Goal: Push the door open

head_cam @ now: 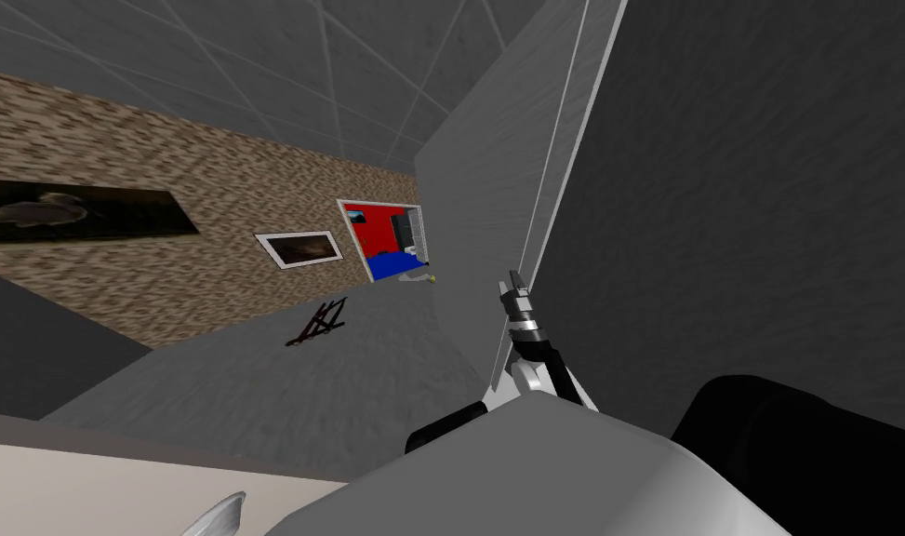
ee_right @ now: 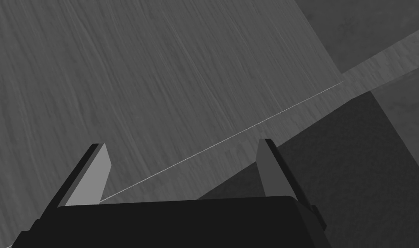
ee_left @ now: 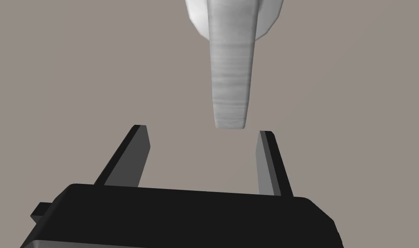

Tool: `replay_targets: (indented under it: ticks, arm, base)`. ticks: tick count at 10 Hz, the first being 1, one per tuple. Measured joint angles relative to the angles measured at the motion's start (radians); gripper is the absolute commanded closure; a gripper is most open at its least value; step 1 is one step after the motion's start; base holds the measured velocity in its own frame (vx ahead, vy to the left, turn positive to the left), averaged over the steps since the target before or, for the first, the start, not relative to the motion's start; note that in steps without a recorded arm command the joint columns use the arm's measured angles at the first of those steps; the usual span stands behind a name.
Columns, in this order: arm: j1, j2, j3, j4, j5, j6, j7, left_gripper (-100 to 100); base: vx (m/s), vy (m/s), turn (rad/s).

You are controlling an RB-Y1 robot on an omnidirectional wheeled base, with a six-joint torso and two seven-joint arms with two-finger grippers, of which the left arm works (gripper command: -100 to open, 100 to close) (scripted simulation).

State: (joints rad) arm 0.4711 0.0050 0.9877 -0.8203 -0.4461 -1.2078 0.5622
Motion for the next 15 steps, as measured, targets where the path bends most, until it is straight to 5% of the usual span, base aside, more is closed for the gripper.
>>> replay_targets:
  ticks: [3, 6, 9, 11, 13, 15]
  arm:
    - [0.042, 0.004, -0.002, 0.022, 0.044, -0.041, -0.003, -100]
    - [0.05, 0.02, 0.002, 0.105, 0.079, -0.094, -0.018, -100]
    - [0.09, -0.018, 0.002, 0.15, 0.128, -0.145, -0.025, -100]
    - [0.102, -0.045, 0.001, 0.148, 0.141, -0.152, -0.027, -100]
    - [0.096, -0.03, 0.004, 0.159, 0.147, -0.153, -0.032, -100]
    - [0.102, -0.024, 0.006, 0.114, 0.155, -0.12, -0.031, -100]
  base:
    - [0.043, 0.04, -0.031]
    - [0.04, -0.033, -0.034]
    - [0.052, -0.139, 0.0]
    - [0.004, -0.145, 0.023]
    - [0.018, 0.114, -0.139]
    - [0.017, 0.178, -0.09]
